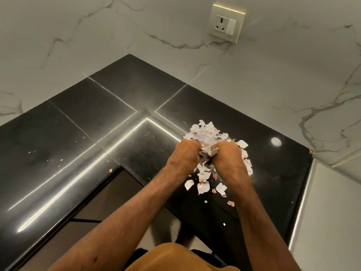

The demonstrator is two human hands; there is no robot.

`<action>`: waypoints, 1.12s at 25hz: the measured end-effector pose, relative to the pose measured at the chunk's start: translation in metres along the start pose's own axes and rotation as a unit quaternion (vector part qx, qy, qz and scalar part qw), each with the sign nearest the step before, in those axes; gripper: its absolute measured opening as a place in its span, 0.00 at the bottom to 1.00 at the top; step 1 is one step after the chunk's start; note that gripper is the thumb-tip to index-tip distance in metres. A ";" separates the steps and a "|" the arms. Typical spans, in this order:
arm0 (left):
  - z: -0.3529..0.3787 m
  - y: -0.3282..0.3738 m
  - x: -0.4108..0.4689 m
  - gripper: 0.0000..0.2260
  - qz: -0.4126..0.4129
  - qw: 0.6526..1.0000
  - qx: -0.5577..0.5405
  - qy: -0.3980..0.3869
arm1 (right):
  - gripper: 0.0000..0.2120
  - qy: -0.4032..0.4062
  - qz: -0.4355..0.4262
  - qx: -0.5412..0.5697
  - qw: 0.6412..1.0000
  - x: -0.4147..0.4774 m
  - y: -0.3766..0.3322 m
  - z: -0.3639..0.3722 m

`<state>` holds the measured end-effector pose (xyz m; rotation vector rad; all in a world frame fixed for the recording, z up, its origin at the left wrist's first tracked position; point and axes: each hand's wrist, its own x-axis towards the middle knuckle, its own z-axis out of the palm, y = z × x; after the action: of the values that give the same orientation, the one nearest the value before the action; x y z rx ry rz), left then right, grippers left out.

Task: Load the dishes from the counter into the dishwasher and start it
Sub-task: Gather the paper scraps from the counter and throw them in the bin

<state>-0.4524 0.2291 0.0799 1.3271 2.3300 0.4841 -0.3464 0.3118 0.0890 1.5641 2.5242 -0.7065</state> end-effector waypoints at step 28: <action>0.037 -0.291 -0.531 0.09 -0.543 0.803 -0.142 0.198 | 0.11 -0.266 -0.553 -0.176 0.770 -0.382 -0.262 0.304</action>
<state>-0.4000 -0.3698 0.0022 -0.3873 2.7028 0.6869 -0.4421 -0.2302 0.0257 -0.3664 2.6270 -0.5343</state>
